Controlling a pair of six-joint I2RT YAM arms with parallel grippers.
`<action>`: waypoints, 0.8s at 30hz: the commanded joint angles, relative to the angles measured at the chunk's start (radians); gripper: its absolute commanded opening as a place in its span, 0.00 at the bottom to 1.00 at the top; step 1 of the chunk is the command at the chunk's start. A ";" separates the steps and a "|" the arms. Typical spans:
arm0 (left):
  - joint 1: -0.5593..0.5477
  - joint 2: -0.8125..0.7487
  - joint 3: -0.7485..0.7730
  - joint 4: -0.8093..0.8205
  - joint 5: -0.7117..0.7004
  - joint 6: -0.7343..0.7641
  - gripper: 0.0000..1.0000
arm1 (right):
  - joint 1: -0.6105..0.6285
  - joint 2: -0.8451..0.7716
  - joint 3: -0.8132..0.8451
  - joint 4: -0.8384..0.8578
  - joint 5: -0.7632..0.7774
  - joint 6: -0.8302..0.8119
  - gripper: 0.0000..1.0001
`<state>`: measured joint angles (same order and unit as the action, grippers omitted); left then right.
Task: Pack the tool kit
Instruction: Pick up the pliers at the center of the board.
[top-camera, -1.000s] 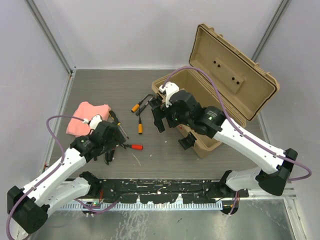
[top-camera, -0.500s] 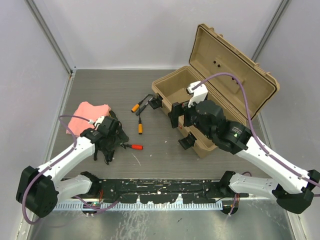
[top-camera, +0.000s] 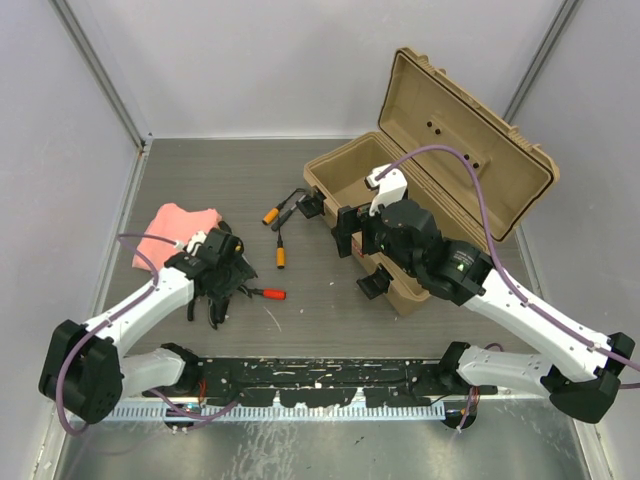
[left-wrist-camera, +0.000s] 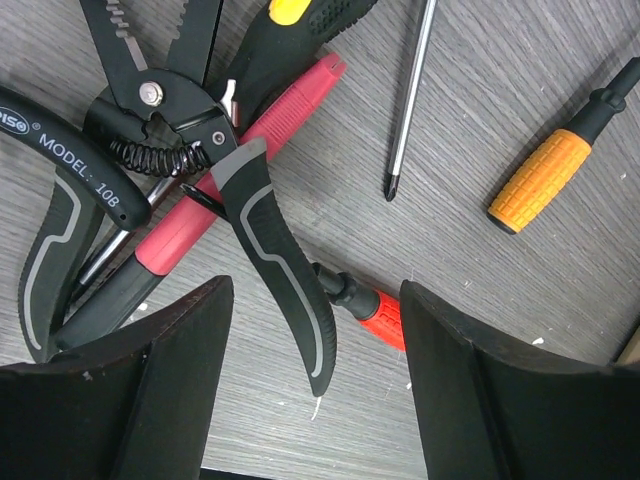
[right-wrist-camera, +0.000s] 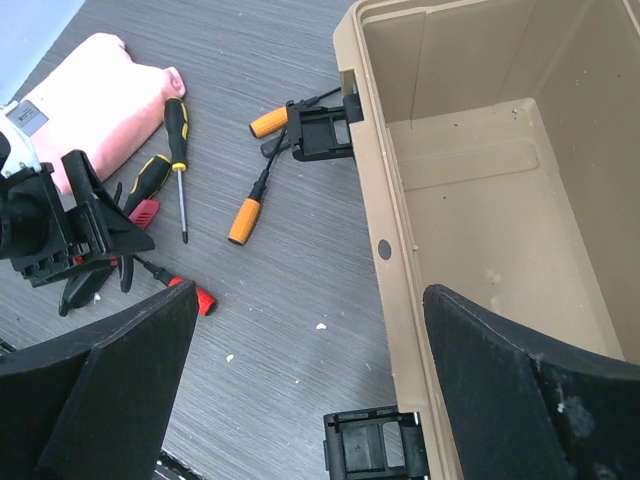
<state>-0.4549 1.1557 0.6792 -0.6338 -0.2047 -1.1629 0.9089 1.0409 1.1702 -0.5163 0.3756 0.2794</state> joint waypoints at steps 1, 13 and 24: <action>0.007 0.017 -0.009 0.059 -0.004 -0.034 0.67 | 0.002 -0.012 0.000 0.048 0.014 0.021 1.00; 0.008 0.037 -0.041 0.051 -0.018 -0.042 0.49 | 0.002 -0.029 -0.012 0.032 0.065 0.024 1.00; 0.008 -0.052 -0.042 0.028 -0.008 -0.061 0.17 | 0.001 -0.051 -0.023 0.028 0.087 0.035 1.00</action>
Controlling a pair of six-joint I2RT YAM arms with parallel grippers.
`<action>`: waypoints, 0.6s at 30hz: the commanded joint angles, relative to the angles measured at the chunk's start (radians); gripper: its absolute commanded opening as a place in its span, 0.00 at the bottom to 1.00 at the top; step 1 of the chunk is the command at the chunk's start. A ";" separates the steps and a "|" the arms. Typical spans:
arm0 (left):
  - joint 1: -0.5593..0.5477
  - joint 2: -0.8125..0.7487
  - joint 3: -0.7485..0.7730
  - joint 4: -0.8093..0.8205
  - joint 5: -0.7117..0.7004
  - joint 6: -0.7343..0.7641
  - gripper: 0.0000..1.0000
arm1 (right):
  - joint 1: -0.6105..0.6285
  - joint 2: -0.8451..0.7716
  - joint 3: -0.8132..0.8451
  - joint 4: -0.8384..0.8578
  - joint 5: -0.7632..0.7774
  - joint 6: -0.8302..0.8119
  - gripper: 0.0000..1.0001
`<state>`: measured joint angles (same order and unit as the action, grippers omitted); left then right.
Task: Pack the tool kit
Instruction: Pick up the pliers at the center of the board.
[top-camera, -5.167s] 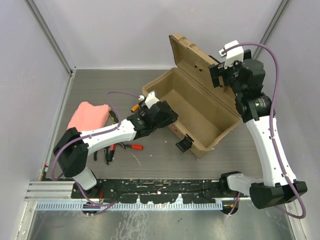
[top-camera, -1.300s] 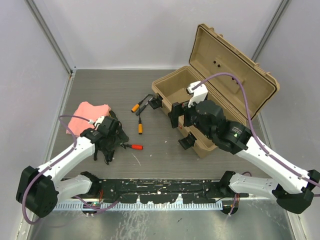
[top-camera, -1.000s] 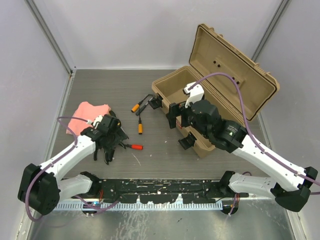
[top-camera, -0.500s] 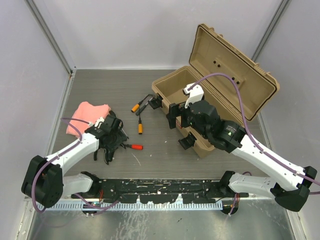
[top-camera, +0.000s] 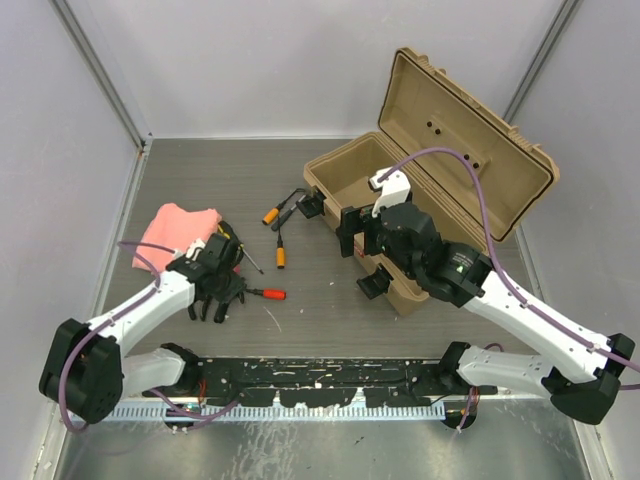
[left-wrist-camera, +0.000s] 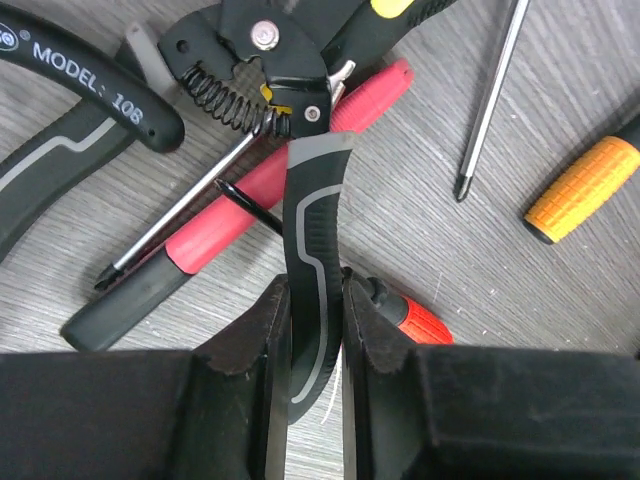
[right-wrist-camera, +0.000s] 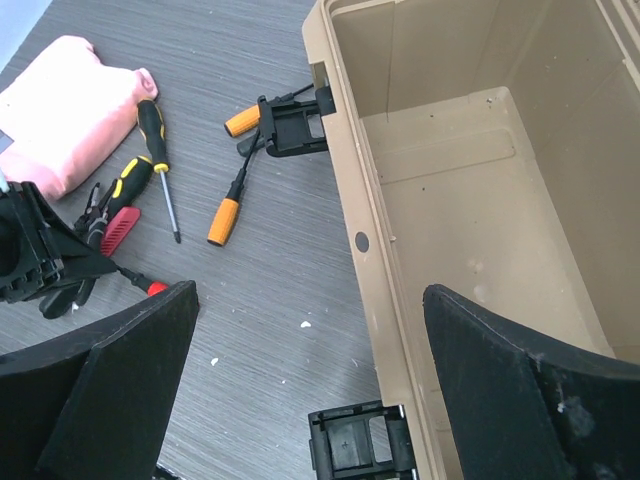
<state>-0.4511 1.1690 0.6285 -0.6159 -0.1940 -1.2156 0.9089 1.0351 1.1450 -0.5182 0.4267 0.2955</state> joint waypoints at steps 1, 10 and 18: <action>0.005 -0.079 0.012 0.003 -0.022 -0.010 0.13 | 0.001 -0.046 0.001 0.029 0.040 0.021 1.00; 0.004 -0.208 0.040 -0.028 -0.044 -0.009 0.00 | 0.002 -0.042 -0.002 0.030 0.038 0.031 1.00; 0.005 -0.293 0.033 0.032 0.002 0.030 0.00 | 0.002 -0.029 -0.002 0.035 0.024 0.049 1.00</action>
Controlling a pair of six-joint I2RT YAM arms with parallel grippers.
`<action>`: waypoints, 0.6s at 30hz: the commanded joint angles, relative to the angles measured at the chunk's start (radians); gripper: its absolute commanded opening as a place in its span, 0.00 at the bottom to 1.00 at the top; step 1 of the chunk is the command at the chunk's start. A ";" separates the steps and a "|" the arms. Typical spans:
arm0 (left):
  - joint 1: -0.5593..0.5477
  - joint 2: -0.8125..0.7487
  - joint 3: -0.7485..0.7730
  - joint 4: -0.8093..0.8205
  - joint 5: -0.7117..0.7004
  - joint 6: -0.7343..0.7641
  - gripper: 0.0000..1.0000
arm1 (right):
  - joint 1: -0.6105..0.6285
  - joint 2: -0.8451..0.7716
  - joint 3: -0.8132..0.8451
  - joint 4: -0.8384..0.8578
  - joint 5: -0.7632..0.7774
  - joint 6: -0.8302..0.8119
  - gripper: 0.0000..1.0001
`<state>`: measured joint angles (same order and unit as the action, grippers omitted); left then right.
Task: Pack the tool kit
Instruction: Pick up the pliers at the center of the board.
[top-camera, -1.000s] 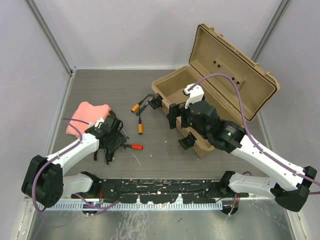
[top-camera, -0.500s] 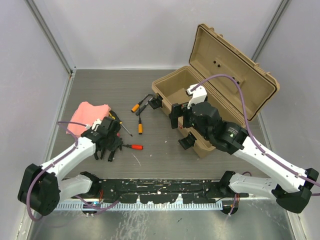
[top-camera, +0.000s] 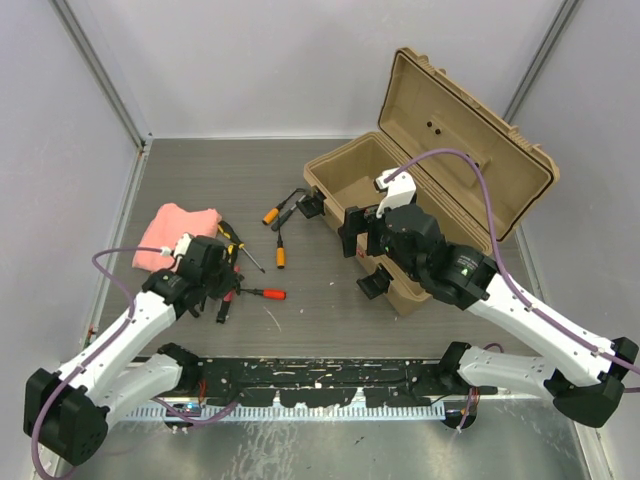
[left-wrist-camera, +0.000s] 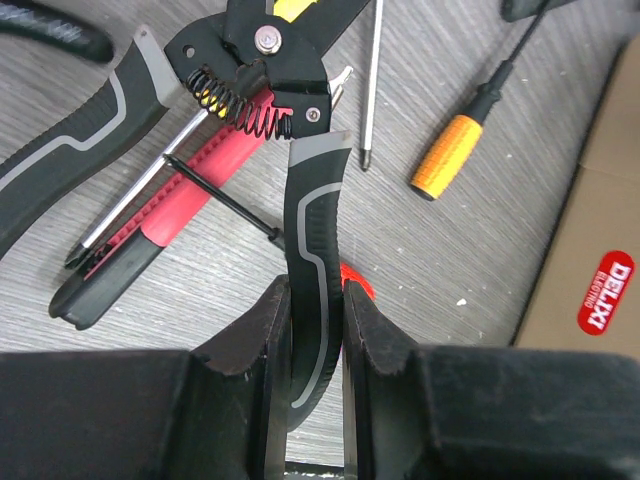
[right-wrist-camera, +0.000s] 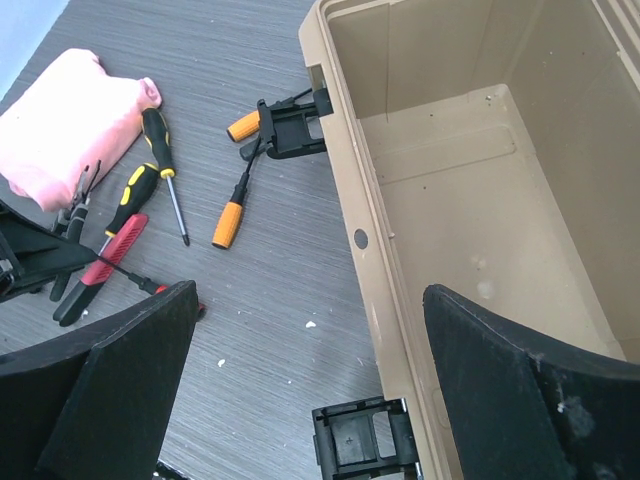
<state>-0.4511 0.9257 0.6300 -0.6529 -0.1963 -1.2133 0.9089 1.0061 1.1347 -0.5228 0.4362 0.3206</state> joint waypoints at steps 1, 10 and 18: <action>0.005 -0.057 0.029 0.075 0.011 0.036 0.00 | 0.002 0.002 0.009 0.040 0.011 0.026 1.00; 0.008 -0.046 0.093 0.277 0.243 0.164 0.00 | 0.002 0.025 0.041 0.011 -0.023 0.034 1.00; 0.006 -0.095 0.094 0.412 0.360 0.335 0.00 | 0.002 0.002 0.016 0.084 -0.114 0.078 1.00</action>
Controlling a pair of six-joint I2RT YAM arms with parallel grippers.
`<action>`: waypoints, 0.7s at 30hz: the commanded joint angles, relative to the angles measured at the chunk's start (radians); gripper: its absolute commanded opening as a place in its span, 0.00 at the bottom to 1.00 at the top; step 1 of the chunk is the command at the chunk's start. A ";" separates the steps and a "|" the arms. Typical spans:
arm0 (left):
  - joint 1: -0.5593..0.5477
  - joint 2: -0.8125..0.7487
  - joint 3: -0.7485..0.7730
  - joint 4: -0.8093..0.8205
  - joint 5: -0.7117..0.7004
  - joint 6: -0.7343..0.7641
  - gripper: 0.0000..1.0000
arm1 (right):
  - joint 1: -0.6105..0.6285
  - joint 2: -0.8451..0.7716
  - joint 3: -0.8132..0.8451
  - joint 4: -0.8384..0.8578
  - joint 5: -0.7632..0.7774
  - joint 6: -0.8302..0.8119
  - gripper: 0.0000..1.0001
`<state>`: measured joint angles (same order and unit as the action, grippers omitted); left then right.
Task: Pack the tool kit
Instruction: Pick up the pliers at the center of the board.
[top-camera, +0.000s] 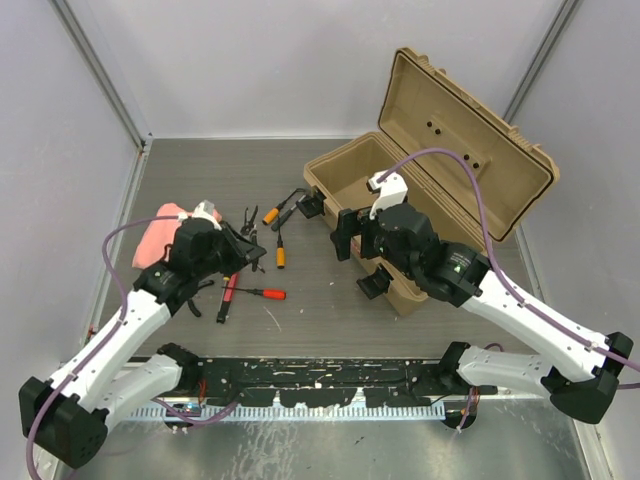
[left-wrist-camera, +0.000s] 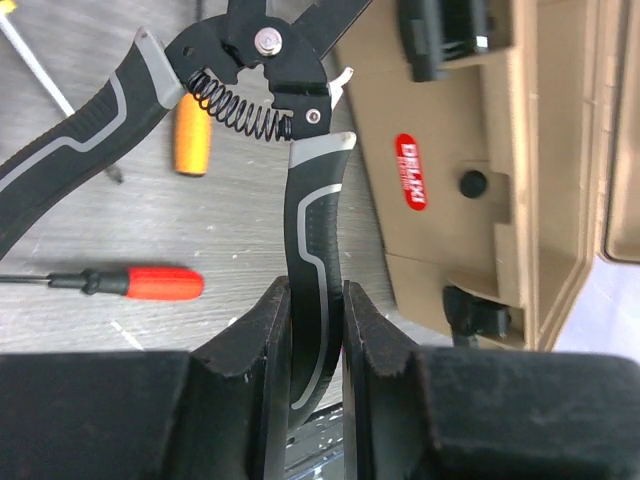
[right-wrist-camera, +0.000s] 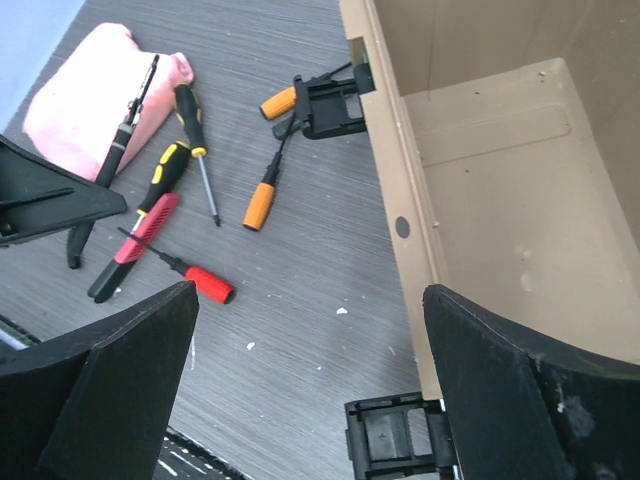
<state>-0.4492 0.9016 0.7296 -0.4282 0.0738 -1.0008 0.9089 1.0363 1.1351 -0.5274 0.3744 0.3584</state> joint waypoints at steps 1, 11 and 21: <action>0.005 -0.099 -0.028 0.214 0.095 0.140 0.00 | 0.002 -0.033 0.005 0.109 -0.063 0.046 1.00; -0.003 -0.287 -0.103 0.374 0.241 0.290 0.00 | 0.002 -0.033 -0.119 0.435 -0.290 0.211 0.89; -0.169 -0.312 -0.107 0.423 0.142 0.400 0.00 | 0.034 0.118 -0.162 0.718 -0.434 0.445 0.77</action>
<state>-0.5701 0.6254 0.6159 -0.1261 0.2764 -0.6823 0.9226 1.1393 0.9844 -0.0006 -0.0101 0.6865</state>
